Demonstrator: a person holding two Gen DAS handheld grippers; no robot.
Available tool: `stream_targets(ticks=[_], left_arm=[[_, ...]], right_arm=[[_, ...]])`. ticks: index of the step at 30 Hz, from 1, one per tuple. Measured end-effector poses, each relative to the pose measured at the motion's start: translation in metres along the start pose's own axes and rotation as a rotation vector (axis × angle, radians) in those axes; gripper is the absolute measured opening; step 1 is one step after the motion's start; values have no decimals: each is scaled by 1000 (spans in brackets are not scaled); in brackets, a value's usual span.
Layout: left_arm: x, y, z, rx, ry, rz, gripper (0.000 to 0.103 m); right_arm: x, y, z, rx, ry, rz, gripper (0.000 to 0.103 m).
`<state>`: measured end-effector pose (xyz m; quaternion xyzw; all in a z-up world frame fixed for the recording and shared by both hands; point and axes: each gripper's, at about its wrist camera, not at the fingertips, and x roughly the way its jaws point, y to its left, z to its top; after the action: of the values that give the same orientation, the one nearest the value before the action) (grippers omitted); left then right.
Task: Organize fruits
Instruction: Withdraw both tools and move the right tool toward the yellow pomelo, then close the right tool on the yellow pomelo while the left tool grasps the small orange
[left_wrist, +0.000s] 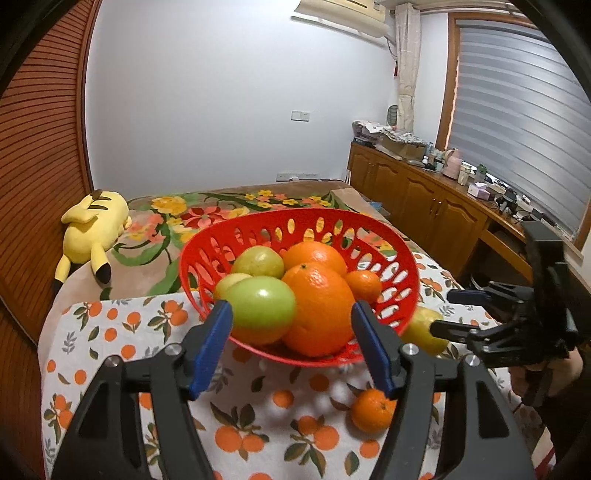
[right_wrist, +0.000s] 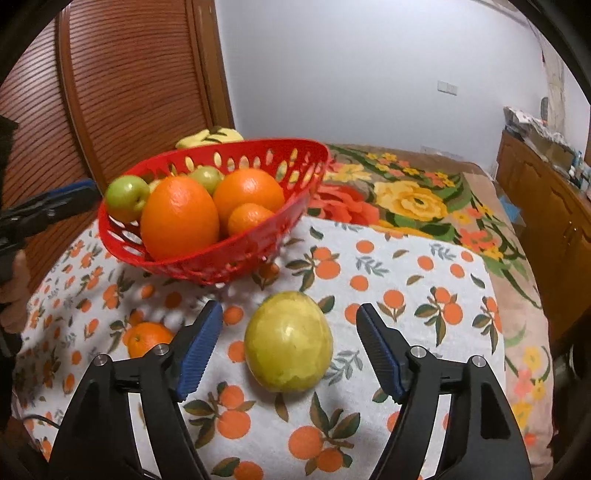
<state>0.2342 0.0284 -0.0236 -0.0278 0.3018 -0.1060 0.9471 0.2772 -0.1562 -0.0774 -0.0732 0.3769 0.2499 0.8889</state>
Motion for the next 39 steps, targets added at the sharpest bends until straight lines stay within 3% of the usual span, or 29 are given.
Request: stream_targets(ticks=[28, 30, 33, 39], left_arm=[[0, -26, -53, -10, 87, -5, 67], [3, -28, -58, -10, 97, -4, 67], [8, -30, -63, -10, 118, -3, 67], [19, -41, -73, 0, 158, -12, 67]], right_arm=[[35, -4, -19, 61, 102, 40, 78], [36, -5, -20, 68, 104, 44, 75], [36, -5, -22, 66, 110, 41, 62], [22, -8, -31, 92, 107, 54, 62]])
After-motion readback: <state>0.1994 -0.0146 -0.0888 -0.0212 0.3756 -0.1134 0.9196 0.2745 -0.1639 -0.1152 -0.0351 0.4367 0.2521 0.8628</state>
